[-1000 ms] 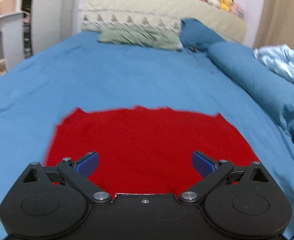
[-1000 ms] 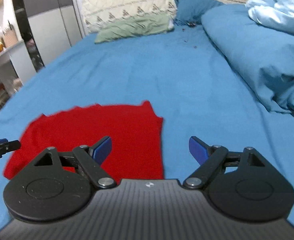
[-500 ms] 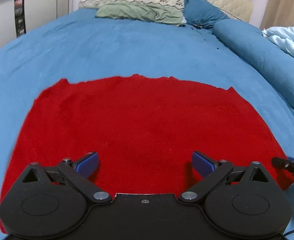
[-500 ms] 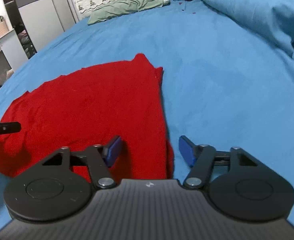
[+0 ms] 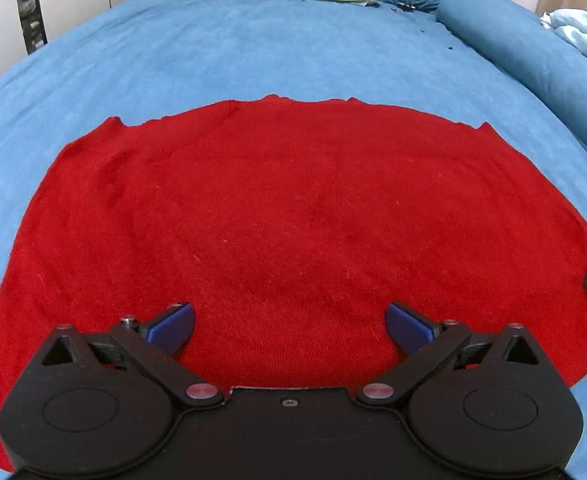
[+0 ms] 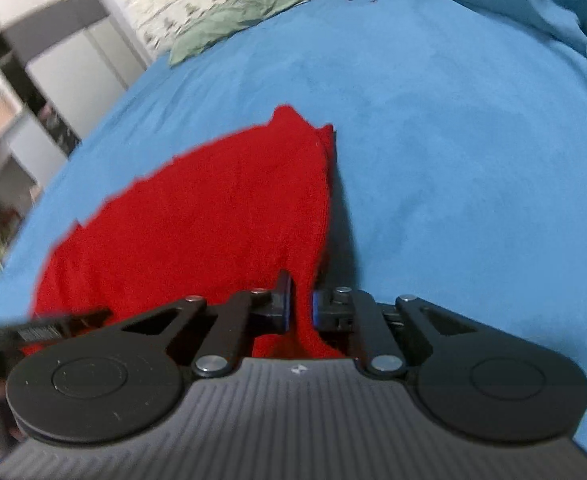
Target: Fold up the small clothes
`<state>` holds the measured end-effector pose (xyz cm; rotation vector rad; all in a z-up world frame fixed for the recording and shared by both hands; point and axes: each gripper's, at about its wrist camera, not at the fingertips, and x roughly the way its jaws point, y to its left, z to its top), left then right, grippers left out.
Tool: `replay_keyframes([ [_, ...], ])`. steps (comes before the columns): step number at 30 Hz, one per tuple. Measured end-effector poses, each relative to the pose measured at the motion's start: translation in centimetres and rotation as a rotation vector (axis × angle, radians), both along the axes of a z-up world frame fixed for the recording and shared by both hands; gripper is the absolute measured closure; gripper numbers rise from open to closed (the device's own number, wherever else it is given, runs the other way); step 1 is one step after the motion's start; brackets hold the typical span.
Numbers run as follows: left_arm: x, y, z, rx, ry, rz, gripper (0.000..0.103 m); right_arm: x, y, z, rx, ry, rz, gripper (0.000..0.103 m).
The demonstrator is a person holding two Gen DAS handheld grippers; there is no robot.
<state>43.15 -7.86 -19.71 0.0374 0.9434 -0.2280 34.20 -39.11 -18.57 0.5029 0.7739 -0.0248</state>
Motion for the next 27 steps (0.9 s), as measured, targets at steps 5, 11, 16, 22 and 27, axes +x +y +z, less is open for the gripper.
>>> replay_keyframes([
  [5,-1.0,3.0,2.5,-0.063,-0.042,0.029,0.0,1.2,1.5,5.2,0.183,-0.125,0.002,0.081],
  [11,-3.8,8.9,5.9,-0.018,-0.147,0.026,0.0,5.2,13.5,12.1,0.144,-0.286,0.368,0.081],
  [16,-7.3,13.3,4.8,-0.043,-0.13,0.049,0.0,9.6,27.3,8.4,0.059,-0.169,0.728,0.082],
  [22,-9.9,14.8,2.6,-0.1,-0.11,0.024,0.0,11.7,33.5,0.0,0.014,0.027,0.827,0.078],
  [27,-10.6,14.9,3.3,-0.176,-0.167,0.004,0.005,10.6,30.3,2.9,0.035,-0.084,0.793,0.019],
])
